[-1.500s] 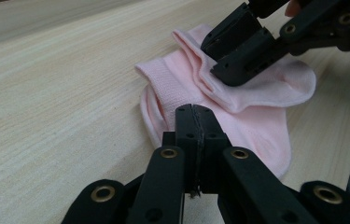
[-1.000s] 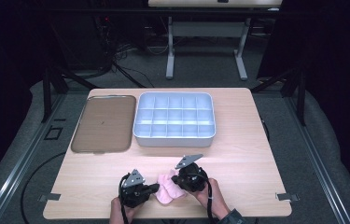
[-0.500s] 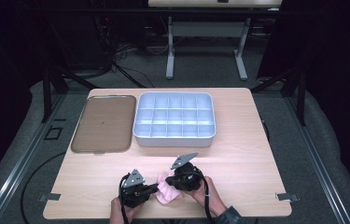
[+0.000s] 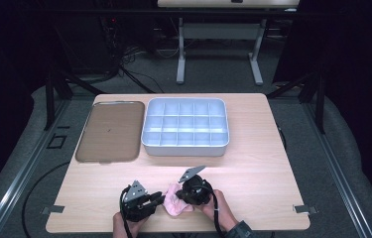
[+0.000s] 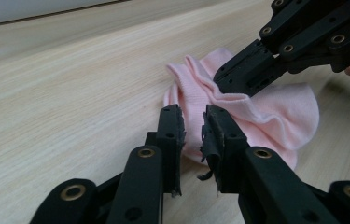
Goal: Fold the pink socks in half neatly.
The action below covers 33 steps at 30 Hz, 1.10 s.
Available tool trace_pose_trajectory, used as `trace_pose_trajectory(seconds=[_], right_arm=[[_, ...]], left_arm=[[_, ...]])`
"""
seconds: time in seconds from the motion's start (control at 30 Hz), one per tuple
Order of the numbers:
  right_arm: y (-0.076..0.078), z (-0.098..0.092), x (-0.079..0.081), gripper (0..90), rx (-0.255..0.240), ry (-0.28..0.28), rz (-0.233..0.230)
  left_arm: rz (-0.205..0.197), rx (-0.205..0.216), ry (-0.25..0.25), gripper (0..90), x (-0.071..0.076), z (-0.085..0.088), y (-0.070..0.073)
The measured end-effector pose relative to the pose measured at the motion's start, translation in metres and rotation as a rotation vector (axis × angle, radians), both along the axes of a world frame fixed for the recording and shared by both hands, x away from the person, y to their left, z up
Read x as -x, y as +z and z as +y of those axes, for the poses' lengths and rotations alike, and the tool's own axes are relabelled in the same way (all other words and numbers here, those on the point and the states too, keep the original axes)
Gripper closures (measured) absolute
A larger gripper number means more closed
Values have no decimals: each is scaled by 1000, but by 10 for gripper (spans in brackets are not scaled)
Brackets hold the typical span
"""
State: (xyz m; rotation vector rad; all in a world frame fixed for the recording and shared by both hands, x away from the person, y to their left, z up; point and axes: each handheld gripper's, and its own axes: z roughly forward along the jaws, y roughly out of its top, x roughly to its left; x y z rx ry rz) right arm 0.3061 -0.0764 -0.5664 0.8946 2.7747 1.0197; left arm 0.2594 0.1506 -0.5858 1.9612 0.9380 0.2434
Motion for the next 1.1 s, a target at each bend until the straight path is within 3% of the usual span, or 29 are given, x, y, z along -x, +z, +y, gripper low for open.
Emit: trace_pose_trajectory(seconds=[0.1,0.17,0.23,0.27,0.53,0.73,0.87,1.1], right_arm=[[0,0,0,883,-4,-3,-4],[-1,0,1,882,-9,-8,-8],[-2,1,2,882,-22,-23,-12],[-1,0,2,882,-2,-9,-14],[8,-4,7,883,-12,-24,-53],[26,-6,10,883,-33,-16,-93],[29,-2,7,883,-33,4,-84],[18,12,1,883,-5,46,-58]], left_arm=[[11,-9,4,844,0,0,-2],[2,-48,2,890,0,-5,-3],[8,-68,-1,891,-1,-6,-4],[8,-79,-5,893,-1,-8,-4],[18,-75,0,897,-2,-8,-5],[22,-67,-3,896,-2,-7,-5],[23,-65,-2,896,-3,-7,-5],[32,-63,-4,896,-3,-6,-5]])
